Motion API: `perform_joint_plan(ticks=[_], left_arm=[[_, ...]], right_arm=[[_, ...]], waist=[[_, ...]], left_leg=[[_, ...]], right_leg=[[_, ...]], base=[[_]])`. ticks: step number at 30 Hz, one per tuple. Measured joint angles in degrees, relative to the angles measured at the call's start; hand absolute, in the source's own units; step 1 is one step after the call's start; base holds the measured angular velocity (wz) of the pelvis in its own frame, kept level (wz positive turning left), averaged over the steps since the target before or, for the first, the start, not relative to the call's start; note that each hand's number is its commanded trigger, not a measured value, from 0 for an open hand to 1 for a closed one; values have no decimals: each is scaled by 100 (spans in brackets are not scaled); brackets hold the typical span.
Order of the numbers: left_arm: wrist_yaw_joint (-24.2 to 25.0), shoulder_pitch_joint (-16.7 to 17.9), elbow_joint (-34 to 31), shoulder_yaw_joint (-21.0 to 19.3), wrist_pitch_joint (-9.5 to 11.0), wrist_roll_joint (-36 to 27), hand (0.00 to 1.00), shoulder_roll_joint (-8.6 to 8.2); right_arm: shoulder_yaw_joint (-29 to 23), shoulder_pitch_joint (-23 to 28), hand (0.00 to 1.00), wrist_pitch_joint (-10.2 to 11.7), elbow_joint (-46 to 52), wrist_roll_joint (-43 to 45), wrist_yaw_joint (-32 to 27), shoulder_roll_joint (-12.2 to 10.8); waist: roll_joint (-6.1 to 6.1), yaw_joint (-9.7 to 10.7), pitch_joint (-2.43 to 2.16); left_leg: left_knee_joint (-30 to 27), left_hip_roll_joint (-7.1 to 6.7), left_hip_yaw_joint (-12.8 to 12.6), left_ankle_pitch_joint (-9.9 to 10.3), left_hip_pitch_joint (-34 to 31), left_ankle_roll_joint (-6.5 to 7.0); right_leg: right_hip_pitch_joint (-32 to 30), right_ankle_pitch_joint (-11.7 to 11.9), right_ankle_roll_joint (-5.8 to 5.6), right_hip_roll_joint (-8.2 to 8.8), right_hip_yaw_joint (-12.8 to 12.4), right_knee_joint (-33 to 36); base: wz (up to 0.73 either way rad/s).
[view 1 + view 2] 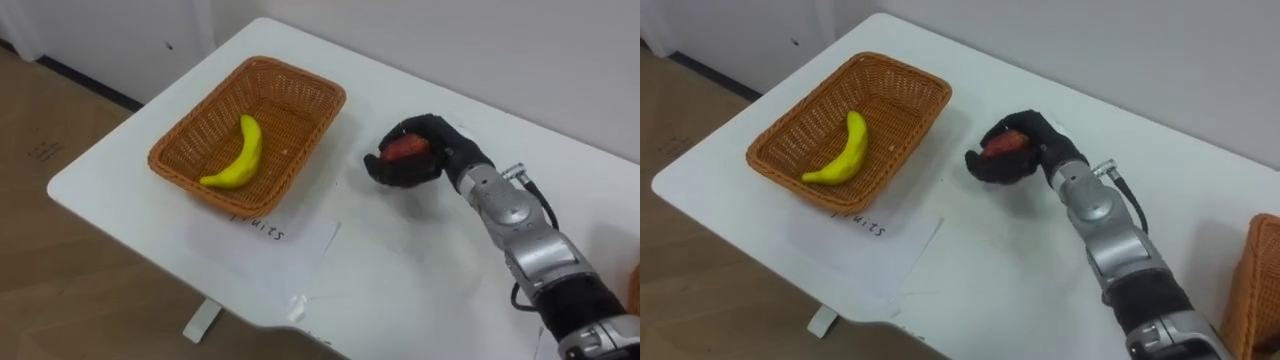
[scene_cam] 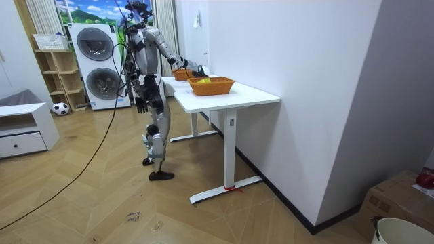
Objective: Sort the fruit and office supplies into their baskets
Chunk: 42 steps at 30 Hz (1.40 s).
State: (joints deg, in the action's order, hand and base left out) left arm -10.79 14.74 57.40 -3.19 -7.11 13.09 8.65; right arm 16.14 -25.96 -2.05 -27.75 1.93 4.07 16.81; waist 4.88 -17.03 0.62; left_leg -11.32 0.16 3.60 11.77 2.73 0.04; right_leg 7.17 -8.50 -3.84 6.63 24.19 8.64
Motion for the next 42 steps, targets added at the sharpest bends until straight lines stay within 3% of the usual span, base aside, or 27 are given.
perform_joint_plan(ticks=[6, 18, 29, 33, 38, 42], left_arm=[[20, 90, 2, -3, -7, -2, 0, 0], [36, 185, -14, 0, -15, 125, 0, -12], [141, 169, -71, -121, -28, 280, 0, -16], [141, 188, -83, -119, -61, 279, 0, -9], [124, 212, -83, -117, -103, 277, 0, 40], [125, 221, -84, -115, -103, 270, 0, 116]], right_arm=[[2, 0, 100, -1, 199, -176, -43, -1], [5, -218, 100, -2, 554, -492, -453, 23], [8, -254, 100, -7, 628, -597, -481, -1], [29, -337, 100, -10, 624, -599, -466, -1], [126, -434, 100, -56, 581, -584, -476, -11], [184, -436, 100, -57, 580, -609, -498, -10]], waist=[[-4, -17, 1], [7, -88, -5], [85, -366, -14], [124, -390, 3], [185, -464, 68], [198, -556, 60]], left_leg=[[-8, -7, 81, -2, -2, 3], [10, -6, 112, -4, -7, 5], [-8, -54, 241, -12, -17, 18], [-12, -81, 299, -19, -19, 26], [-24, -90, 341, -17, -24, 27], [-26, -89, 360, -17, -16, 26]], right_leg=[[73, 0, 0, 6, 121, 0], [55, -1, -1, -3, 94, 6], [85, -23, -36, 39, 113, 6], [120, -40, -62, 59, 117, 6], [172, -46, -73, 65, 294, 7], [194, -46, -72, 54, 294, 7]], base=[[10], [1], [6], [10], [4], [3]])
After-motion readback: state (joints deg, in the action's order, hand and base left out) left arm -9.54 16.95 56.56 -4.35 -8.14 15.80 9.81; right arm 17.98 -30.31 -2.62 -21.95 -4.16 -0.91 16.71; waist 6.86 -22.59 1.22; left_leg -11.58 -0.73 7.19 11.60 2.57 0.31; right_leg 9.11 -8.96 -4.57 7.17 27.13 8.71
